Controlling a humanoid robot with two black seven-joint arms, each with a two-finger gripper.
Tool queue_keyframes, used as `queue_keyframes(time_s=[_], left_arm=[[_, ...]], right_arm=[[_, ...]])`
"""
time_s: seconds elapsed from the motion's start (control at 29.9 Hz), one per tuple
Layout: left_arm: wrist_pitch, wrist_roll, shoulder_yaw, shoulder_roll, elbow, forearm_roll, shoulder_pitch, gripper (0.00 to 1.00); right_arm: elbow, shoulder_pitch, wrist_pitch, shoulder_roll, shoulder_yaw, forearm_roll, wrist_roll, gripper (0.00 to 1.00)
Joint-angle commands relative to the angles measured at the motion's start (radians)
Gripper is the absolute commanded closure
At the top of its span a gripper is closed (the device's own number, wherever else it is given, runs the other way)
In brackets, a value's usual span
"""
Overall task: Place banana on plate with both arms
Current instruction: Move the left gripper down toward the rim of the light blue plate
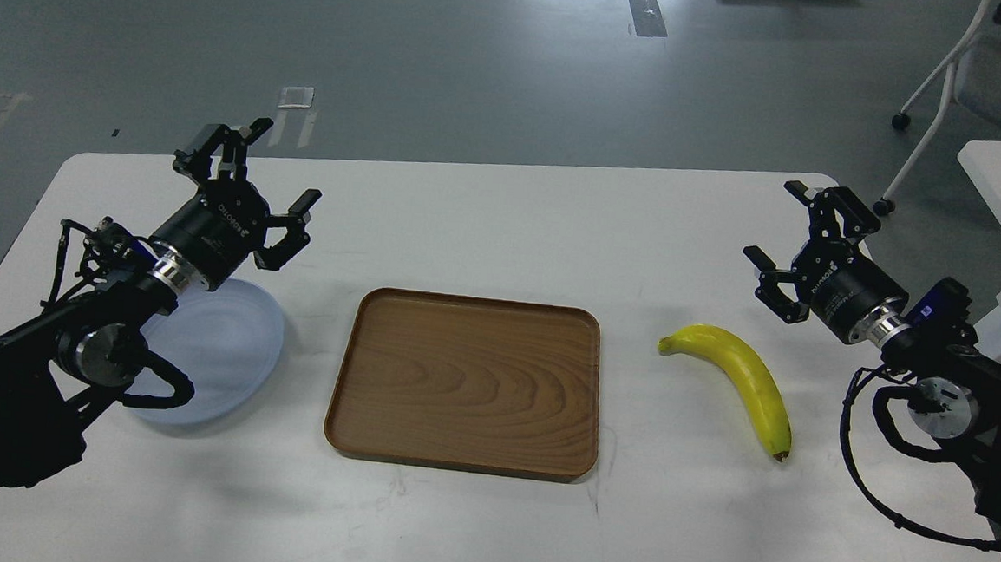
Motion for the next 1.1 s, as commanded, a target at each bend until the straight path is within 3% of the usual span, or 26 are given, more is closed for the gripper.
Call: queue_keyframes(time_s=[0.0,0.54,0.67,0.77,1.07], left_arm=[[0.0,-0.005,-0.003,-0.004,0.008,-0.002,0.008,0.0],[0.0,-0.021,-0.032,0.02,0.134,-0.006,-0.015,0.0],[0.0,-0.021,-0.046,0.042,0.118,0.005,-0.03,0.0],[0.0,-0.021,-0.037,0.084,0.071,0.035,-0.033,0.0],[0.0,-0.021,-0.043,0.387,-0.253,0.72,-0.087,0.0]], right_arm=[[0.002,-0.007,0.0,-0.006,-0.001,0.0,0.0,0.0],[0.0,-0.002,0.0,-0.005,0.001,-0.001,0.0,0.0],[-0.005,-0.001,0.0,-0.005,-0.001,-0.001,0.0,0.0],[-0.003,-0.001,0.0,-0.003,0.001,-0.001,0.0,0.0],[-0.001,0.009,0.0,-0.005,0.001,-0.001,0.0,0.0]])
